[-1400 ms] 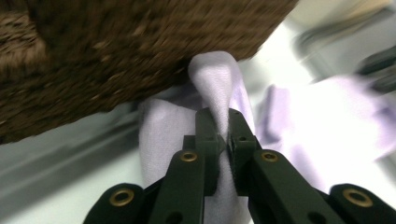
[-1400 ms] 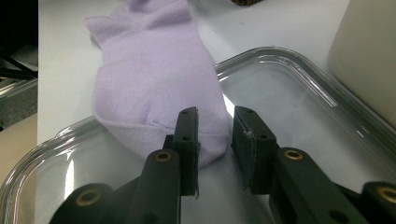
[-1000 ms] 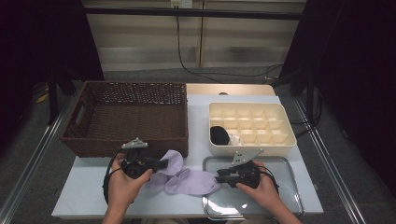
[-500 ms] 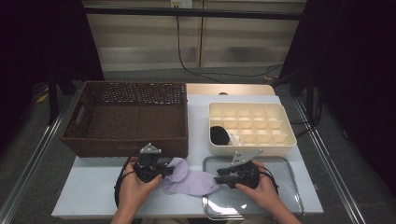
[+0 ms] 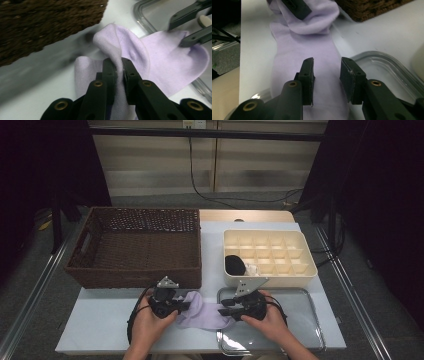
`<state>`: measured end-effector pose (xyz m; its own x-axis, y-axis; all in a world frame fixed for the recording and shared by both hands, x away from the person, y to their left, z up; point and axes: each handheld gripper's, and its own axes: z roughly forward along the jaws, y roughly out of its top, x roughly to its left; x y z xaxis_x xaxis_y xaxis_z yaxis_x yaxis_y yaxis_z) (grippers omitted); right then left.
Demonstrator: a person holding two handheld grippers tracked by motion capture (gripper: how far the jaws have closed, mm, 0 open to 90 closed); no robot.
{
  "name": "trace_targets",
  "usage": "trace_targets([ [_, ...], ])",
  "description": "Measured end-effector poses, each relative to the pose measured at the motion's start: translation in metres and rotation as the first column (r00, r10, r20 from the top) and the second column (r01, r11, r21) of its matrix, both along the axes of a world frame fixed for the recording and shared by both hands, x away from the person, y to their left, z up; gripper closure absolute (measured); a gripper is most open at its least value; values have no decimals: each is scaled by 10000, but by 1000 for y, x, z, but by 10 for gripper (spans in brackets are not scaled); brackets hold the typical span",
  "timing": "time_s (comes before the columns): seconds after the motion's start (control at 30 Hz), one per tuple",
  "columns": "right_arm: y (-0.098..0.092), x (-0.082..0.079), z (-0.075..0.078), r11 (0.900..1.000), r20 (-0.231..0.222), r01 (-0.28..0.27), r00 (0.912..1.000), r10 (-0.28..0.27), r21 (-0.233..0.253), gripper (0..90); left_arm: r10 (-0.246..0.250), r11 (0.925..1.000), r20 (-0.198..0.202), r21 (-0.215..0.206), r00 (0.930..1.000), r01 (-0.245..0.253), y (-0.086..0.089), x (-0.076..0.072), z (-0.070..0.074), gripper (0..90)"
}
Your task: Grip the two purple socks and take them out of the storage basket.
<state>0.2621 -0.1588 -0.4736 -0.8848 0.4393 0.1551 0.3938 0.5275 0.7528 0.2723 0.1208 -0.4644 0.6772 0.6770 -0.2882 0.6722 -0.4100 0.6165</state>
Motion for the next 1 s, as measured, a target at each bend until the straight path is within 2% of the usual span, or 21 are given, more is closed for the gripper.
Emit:
trace_targets([
  [0.27, 21, 5, 6, 9993, 79, -347, 9994, 346, 158, 642, -222, 9997, -23, -134, 9997, 222, -7, -2, -1, 817],
  [0.37, 30, 8, 5, 9992, 97, -393, 9992, 392, 87, 636, -452, 9989, -17, -112, 9990, 452, -13, -3, -2, 810],
  [0.5, 41, 9, 0, 9987, 13, -473, 9989, 473, -170, 612, -476, 9988, 10, -84, 9989, 476, -14, -3, -3, 801],
  [0.67, 48, 11, -3, 9988, -44, -424, 9991, 423, -236, 640, -513, 9987, 34, -50, 9987, 513, -14, -3, -3, 797],
  [0.7, 50, 12, -3, 9990, -113, -363, 9993, 360, -253, 693, -530, 9986, 30, -63, 9986, 530, -14, -4, -3, 797],
  [0.73, 50, 12, -3, 9990, -113, -363, 9993, 360, -253, 693, -530, 9986, 30, -63, 9986, 530, -14, -4, -3, 795],
  [0.77, 50, 14, -3, 9992, -199, -325, 9993, 320, -229, 761, -520, 9986, 33, -112, 9986, 520, -14, -4, -3, 791],
  [0.8, 50, 14, -3, 9992, -199, -325, 9993, 320, -229, 761, -520, 9986, 33, -112, 9986, 520, -14, -4, -3, 786],
  [0.83, 50, 15, -3, 9996, -329, -247, 9992, 242, -164, 841, -570, 9984, 51, -63, 9984, 571, -14, -4, -3, 782],
  [0.87, 50, 16, -3, 9996, -340, -231, 9992, 225, -155, 871, -596, 9982, 77, -34, 9982, 596, -14, -4, -2, 781],
  [1.0, 52, 16, -2, 9992, -404, -312, 9987, 302, -238, 898, -614, 9981, 109, -25, 9981, 614, -14, -4, -2, 746],
])
